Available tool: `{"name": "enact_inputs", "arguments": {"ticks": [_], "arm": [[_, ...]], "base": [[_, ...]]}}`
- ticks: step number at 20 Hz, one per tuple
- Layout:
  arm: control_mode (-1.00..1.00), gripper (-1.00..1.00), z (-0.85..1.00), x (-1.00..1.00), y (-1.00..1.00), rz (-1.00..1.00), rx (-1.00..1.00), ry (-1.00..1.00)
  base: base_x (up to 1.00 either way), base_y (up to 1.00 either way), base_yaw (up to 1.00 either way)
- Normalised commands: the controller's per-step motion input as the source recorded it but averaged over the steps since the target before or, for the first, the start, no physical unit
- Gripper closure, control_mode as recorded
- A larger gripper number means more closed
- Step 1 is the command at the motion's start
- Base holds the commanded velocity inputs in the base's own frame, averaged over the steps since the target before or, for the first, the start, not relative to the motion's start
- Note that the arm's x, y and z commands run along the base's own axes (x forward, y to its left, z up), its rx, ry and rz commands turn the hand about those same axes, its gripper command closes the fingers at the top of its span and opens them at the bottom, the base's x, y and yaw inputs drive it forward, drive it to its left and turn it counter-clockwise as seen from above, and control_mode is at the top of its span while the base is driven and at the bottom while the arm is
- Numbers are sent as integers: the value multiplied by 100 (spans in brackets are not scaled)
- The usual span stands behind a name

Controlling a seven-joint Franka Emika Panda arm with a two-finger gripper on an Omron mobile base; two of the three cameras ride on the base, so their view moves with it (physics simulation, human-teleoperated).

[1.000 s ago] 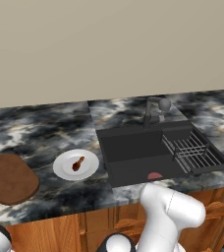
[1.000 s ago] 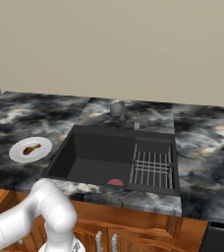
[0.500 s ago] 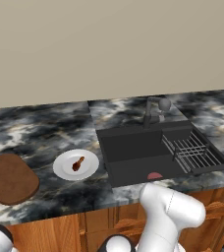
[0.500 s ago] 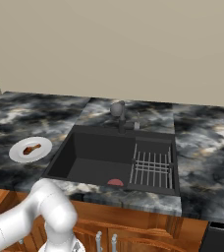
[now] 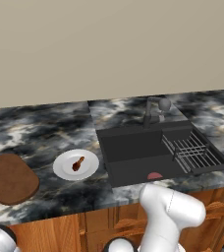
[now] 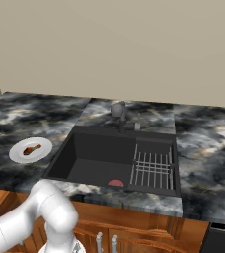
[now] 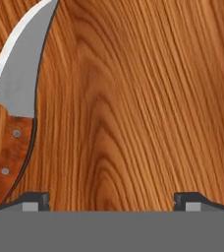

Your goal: Pick up the knife from the drawer and place it on the cutting board. Then place the meat from the plate to the cutting board.

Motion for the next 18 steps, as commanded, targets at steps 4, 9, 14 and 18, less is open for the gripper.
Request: {"name": "enact_inputs", "arguments": {"ticks": [4,9,14,18], "arm": [[-100,-100,-1,1,0,9,10,0],[-100,-100,-3,5,0,8,9,0],[-100,-100,-8,12,0,6,7,0],[-100,-100,-8,15,0,4,6,0]], "base": [[0,0,0],[0,0,0],[0,0,0],[0,0,0]]}}
